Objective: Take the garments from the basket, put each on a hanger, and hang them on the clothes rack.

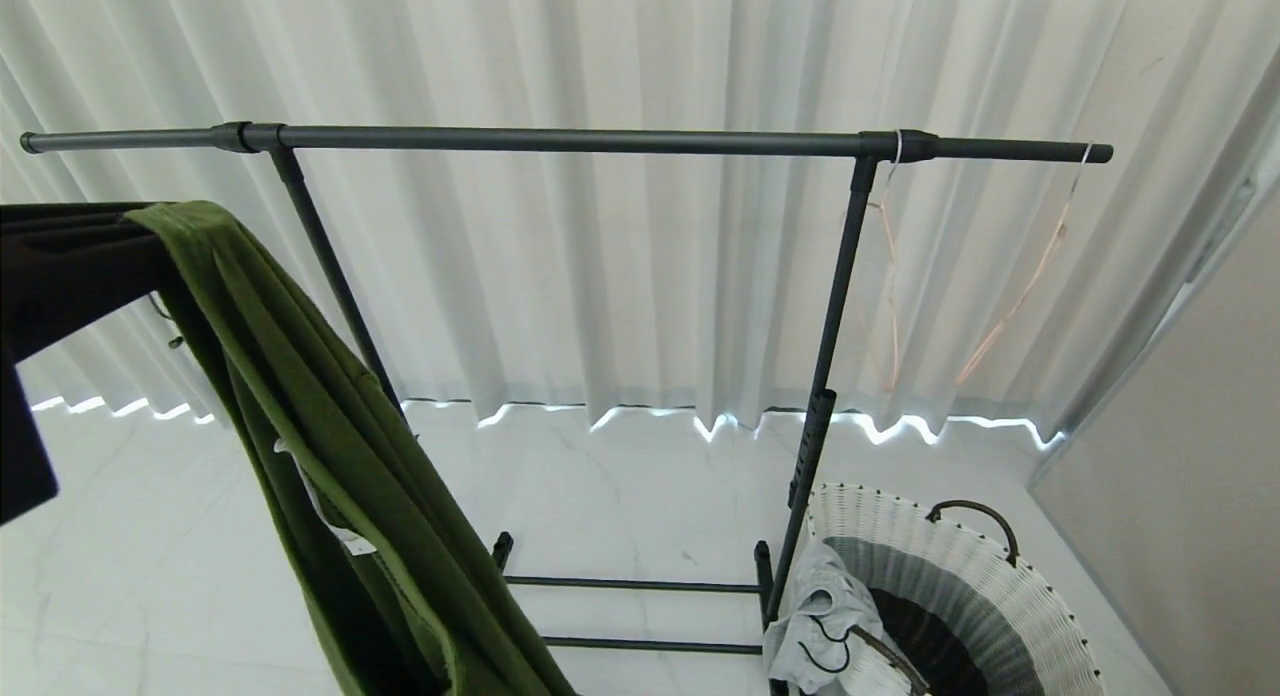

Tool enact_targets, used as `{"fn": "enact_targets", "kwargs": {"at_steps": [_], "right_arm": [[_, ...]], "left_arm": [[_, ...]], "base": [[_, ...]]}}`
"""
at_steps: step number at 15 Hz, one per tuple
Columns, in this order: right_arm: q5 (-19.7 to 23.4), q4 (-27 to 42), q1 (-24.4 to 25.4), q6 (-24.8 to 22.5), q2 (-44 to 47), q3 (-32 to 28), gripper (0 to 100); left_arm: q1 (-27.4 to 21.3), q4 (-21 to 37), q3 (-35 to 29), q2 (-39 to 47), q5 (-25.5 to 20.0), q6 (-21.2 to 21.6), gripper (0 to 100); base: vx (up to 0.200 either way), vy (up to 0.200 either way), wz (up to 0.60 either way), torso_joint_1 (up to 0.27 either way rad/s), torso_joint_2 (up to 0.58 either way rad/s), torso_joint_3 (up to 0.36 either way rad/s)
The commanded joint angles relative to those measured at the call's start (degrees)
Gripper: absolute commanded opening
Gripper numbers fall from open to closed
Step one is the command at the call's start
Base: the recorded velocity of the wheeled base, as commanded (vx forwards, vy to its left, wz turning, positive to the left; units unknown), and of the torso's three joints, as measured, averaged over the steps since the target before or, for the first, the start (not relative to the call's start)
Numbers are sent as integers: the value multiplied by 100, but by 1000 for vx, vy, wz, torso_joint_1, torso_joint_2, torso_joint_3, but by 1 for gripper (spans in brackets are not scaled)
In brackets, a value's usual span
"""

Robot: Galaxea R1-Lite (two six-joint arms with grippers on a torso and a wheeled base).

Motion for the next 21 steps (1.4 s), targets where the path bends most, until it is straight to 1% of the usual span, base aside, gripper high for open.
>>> {"fn": "enact_targets", "kwargs": {"at_steps": [1,7,9,14,18,21], "right_arm": [[1,1,1,6,13,65,100],[-8,-7,1,68,83,109,100],[-17,-7,-16,76,118,109,100],[-17,-7,-122,94,250,109,100],[-17,-7,-130,349,426,109,100],[-17,-7,-245,577,566,109,100]], "left_arm": [[0,2,17,8,4,-4,0],[8,2,8,17,4,5,0],[158,2,-1,8,-13,5,0],[237,2,-1,-10,-22,5,0],[237,2,-1,-1,-22,5,0],[237,2,-1,25,-31,-4,0]], "base": [[0,0,0,0,0,0],[0,0,0,0,0,0],[0,0,0,0,0,0],[200,0,0,0,3,3],[200,0,0,6,4,4],[200,0,0,1,-1,4]]}}
